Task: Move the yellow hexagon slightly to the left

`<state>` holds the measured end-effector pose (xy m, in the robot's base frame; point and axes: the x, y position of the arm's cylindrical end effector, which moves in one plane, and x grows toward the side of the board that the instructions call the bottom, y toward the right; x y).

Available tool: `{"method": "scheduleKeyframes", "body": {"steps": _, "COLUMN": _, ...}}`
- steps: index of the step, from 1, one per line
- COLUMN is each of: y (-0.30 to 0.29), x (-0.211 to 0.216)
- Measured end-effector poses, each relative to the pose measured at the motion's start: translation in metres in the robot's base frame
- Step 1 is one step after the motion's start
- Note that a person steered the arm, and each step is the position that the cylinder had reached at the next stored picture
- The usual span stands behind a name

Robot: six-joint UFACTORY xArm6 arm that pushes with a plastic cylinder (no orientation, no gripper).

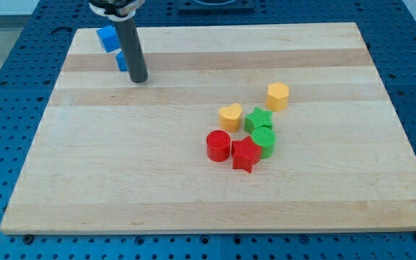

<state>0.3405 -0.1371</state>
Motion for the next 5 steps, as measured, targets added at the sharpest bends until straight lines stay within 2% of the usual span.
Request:
{"method": "scheduleKeyframes", "body": {"steps": 1, "y": 0.044, "x": -0.005}}
{"method": "scheduleKeyframes", "body": {"steps": 2, "y": 0.046, "x": -0.006}}
{"method": "scheduleKeyframes", "body": {"steps": 3, "y": 0.112, "x": -0.02}}
{"method": "scheduleKeyframes", "body": {"steps": 4, "y": 0.217, "x": -0.034}}
{"method": "scheduleKeyframes", "body": {"steps": 5, "y": 0.323, "x": -0.031}}
